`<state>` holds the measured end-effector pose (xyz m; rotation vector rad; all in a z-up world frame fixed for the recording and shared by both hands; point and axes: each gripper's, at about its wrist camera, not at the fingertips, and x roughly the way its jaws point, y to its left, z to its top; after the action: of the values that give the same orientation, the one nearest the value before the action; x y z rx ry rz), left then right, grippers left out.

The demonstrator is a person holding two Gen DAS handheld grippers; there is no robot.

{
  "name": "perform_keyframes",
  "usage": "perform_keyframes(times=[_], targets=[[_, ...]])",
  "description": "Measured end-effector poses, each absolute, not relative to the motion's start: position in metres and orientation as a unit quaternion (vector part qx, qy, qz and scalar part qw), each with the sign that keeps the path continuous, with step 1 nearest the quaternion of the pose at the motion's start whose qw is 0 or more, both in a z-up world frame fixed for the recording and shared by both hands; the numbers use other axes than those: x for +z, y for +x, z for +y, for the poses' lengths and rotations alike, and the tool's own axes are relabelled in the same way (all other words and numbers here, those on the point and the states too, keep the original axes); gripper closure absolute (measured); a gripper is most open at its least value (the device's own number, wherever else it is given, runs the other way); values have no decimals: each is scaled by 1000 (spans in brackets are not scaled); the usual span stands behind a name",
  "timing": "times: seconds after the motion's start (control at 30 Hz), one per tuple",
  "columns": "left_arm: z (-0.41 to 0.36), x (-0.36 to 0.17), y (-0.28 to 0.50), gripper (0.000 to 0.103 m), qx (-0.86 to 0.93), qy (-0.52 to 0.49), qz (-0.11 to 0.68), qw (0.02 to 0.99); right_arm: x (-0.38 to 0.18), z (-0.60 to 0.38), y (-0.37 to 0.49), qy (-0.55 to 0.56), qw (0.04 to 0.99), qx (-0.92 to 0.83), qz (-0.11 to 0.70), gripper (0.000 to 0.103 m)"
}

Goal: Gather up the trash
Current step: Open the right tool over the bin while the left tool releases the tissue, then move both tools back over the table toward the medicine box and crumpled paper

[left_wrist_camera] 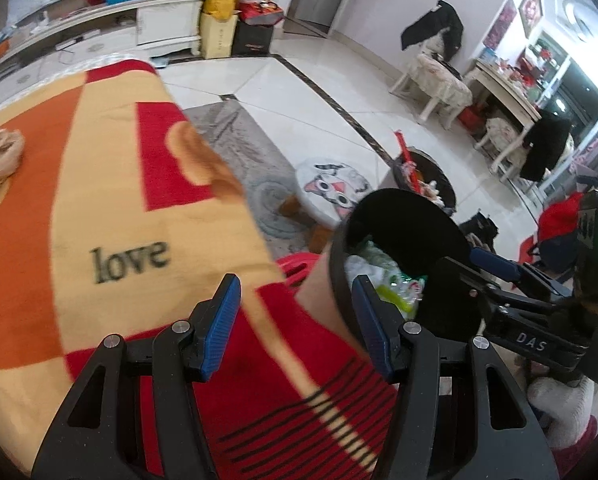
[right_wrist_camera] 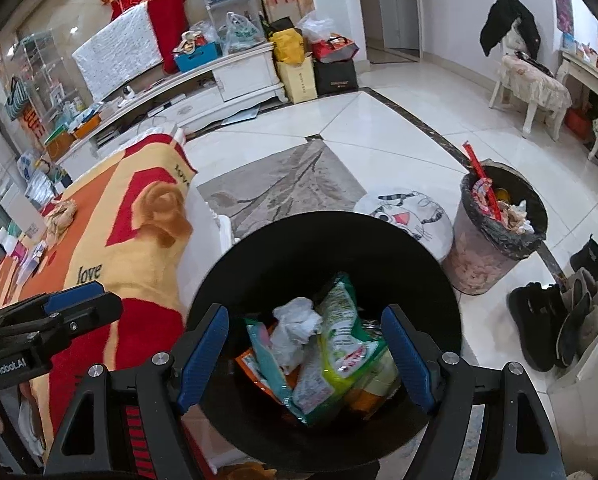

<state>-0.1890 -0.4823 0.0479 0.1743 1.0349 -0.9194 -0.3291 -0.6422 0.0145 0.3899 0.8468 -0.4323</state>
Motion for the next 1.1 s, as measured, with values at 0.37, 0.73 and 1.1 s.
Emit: perform_keyframes(times=[0.37,0.73,1.1], targets=[[-425,48,-163,46,-375,70,469,797,22,-597,-289,166,881,-161,412,26],[-339,45,-118,46,-310,52,472,824,15,-522,-225,126,887,-84,437,26],[-230,46,-24,46,-208,24,473,856,2,-456,-147,102,881,-15,462,27]])
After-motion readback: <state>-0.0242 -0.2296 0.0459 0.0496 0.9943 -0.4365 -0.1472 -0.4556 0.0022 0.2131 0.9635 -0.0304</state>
